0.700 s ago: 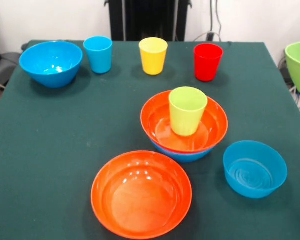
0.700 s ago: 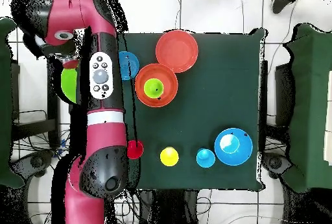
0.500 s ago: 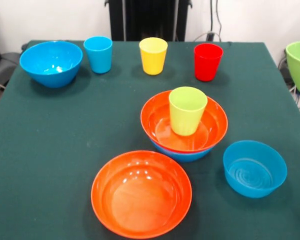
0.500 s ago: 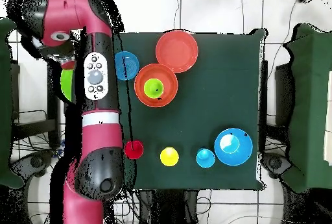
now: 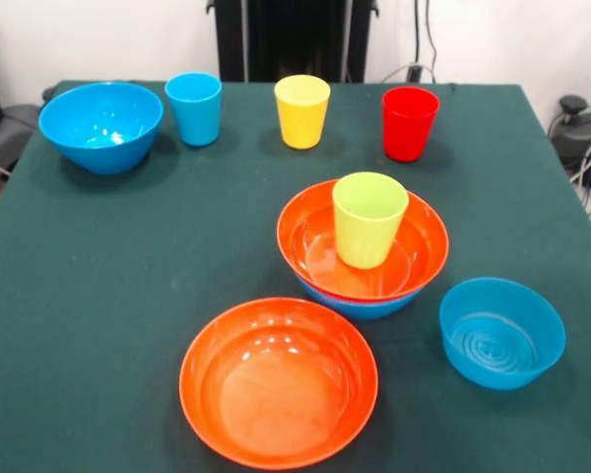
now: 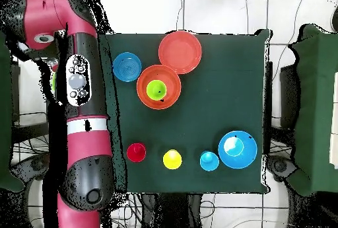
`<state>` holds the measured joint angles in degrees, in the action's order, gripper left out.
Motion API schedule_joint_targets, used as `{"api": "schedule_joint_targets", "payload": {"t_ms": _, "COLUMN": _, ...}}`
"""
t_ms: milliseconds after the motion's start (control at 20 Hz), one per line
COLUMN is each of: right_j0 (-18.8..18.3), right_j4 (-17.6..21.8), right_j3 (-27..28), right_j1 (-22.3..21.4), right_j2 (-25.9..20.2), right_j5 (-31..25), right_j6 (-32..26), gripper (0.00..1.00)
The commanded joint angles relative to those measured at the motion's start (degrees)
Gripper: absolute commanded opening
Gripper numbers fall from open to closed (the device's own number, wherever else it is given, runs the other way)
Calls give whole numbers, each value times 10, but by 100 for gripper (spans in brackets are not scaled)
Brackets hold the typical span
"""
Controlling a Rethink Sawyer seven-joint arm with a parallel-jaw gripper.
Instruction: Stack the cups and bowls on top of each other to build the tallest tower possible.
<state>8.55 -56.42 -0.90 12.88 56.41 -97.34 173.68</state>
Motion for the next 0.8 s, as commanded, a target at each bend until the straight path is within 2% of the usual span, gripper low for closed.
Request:
{"api": "schedule_joint_targets", "payload": {"t_ms": 50, "right_j0": -20, "right_j4": 22, "right_j3": -32, "right_j1": -28, "right_j2": 1, "right_j5": -17, "right_j6": -156, "gripper": 0}}
{"api": "schedule_joint_targets", "payload": {"t_ms": 100, "right_j0": -30, "right_j4": 25, "right_j3": -32, "right_j1": -25, "right_j2": 1, "right_j5": -15, "right_j6": -167, "gripper": 0}}
{"api": "schedule_joint_targets", "payload": {"t_ms": 150, "right_j0": -20, "right_j4": 69, "right_j3": -53, "right_j1": -43, "right_j2": -41, "right_j5": -17, "right_j6": -175, "gripper": 0}}
{"api": "schedule_joint_targets", "payload": {"t_ms": 350, "right_j0": -6, "right_j4": 145, "right_j3": -114, "right_j1": -75, "right_j2": -110, "right_j5": -2, "right_j6": -207, "gripper": 0}}
{"api": "schedule_joint_targets", "payload": {"t_ms": 600, "right_j0": 6, "right_j4": 220, "right_j3": -212, "right_j1": -125, "right_j2": -161, "right_j5": 38, "right_j6": -252, "gripper": 0}}
{"api": "schedule_joint_targets", "payload": {"t_ms": 800, "right_j0": 3, "right_j4": 260, "right_j3": -265, "right_j1": -146, "right_j2": -175, "right_j5": 72, "right_j6": -282, "gripper": 0}}
